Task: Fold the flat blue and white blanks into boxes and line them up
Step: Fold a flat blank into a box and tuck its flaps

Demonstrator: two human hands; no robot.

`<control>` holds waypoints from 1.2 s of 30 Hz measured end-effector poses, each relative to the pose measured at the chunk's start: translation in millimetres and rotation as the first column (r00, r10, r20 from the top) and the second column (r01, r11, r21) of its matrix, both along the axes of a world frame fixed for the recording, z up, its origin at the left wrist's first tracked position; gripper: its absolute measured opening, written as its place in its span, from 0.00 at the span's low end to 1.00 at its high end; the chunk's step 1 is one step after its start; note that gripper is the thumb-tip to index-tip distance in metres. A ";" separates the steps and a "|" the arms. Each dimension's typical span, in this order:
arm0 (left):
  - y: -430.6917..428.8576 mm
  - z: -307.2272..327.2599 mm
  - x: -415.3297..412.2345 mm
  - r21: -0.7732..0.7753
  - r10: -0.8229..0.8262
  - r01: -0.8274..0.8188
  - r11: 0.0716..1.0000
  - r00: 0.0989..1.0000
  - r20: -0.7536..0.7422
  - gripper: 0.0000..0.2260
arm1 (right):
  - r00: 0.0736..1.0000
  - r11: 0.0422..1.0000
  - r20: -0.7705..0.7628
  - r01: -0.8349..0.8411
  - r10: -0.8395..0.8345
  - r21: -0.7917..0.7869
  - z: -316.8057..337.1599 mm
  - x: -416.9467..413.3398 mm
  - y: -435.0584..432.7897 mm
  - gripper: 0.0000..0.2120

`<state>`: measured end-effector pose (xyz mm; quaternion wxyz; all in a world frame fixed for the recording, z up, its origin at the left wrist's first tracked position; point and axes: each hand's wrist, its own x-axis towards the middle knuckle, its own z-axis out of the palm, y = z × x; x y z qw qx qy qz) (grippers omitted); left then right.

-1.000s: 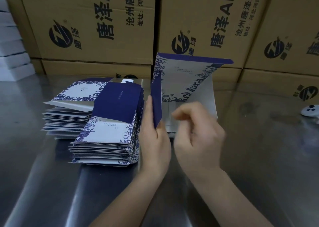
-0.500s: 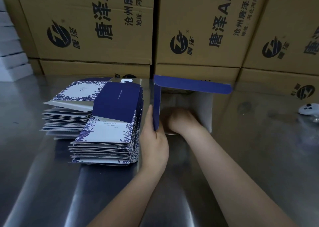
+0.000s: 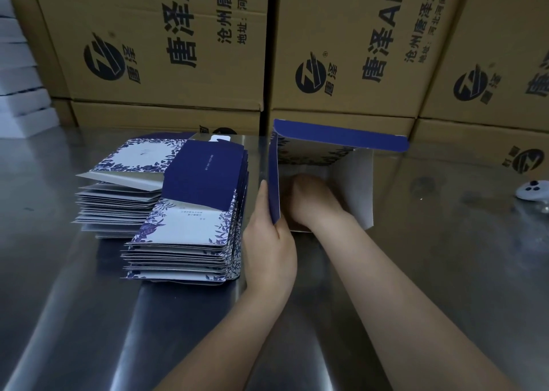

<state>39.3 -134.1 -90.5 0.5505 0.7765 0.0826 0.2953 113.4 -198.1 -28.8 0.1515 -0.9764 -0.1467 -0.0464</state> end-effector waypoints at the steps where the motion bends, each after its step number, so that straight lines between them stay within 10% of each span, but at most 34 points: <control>1: -0.7 0.5 -1.3 0.012 -0.002 0.002 1.000 1.000 0.003 0.23 | 0.999 0.999 -0.022 -0.024 0.023 -0.039 0.3 -0.1 0.9 0.08; 7: 1.2 8.8 -4.6 0.081 0.016 -0.019 0.997 0.999 0.041 0.28 | 0.995 0.999 -0.094 -0.039 0.035 -0.035 4.2 -0.9 3.7 0.10; 12: 8.0 10.8 0.9 0.083 0.027 -0.031 0.996 0.999 0.046 0.23 | 0.951 0.920 0.280 0.014 -0.134 0.392 12.7 -31.4 2.0 0.08; 17: 7.6 15.8 1.5 0.010 -0.006 0.005 1.000 0.994 0.108 0.23 | 0.528 0.700 0.831 -0.526 -0.176 0.483 27.4 -83.6 -19.0 0.13; 20: 6.3 22.5 -4.9 -0.030 -0.004 0.008 1.000 0.991 0.132 0.30 | 0.363 0.616 0.868 -0.612 -0.338 0.496 37.7 -87.4 -51.6 0.15; 23: 7.1 26.9 -7.8 -0.029 -0.034 0.039 0.999 0.989 0.142 0.29 | 0.613 0.377 0.611 -0.481 -0.501 0.791 35.3 -66.9 -82.2 0.15; 26: 6.5 30.6 -8.2 -0.003 -0.023 0.023 1.000 0.985 0.169 0.29 | 0.956 0.239 0.207 -0.156 -0.207 0.958 16.0 -40.5 -94.3 0.13; 29: 7.7 32.0 -5.2 0.008 -0.102 0.103 0.995 0.972 0.211 0.28 | 0.996 0.200 -0.036 0.019 0.082 0.980 2.1 -28.2 -90.1 0.18; 36: 14.5 30.3 -3.5 -0.147 -0.379 0.424 0.894 0.889 0.259 0.33 | 0.978 0.162 -0.004 -0.030 0.207 0.986 -5.7 -23.2 -84.1 0.24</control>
